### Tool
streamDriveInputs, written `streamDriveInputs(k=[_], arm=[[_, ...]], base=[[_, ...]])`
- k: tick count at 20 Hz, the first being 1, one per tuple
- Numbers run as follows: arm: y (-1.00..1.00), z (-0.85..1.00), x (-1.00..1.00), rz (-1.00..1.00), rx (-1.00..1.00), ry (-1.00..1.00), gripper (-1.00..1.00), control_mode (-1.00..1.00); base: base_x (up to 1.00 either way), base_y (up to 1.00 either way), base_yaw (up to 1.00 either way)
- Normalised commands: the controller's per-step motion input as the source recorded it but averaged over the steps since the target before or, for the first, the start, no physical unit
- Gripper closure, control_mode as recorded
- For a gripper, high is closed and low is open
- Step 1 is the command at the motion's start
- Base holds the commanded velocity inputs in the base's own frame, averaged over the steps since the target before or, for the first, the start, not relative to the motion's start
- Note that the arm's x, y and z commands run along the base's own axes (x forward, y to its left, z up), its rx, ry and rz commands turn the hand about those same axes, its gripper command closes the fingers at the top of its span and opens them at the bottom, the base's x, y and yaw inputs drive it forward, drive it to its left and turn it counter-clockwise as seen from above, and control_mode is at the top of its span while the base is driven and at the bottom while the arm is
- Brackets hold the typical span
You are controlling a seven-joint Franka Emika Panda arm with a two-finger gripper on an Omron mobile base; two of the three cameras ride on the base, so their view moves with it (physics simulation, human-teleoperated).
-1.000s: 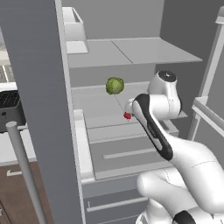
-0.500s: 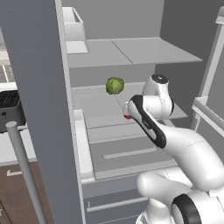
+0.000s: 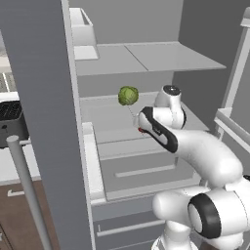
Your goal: Take the strawberry from the fridge and place it on top of the pancake, located on the dining counter.
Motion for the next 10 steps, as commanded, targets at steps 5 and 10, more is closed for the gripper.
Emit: streamDriveInputs(k=[5, 10], arm=[[0.00, -0.29, 0.51, 0.00, 0.00, 0.03, -1.00, -1.00], [0.00, -0.24, 0.46, 0.00, 0.00, 0.02, -1.00, -1.00]], base=[[0.00, 0.00, 0.00], [0.00, 0.00, 0.00]])
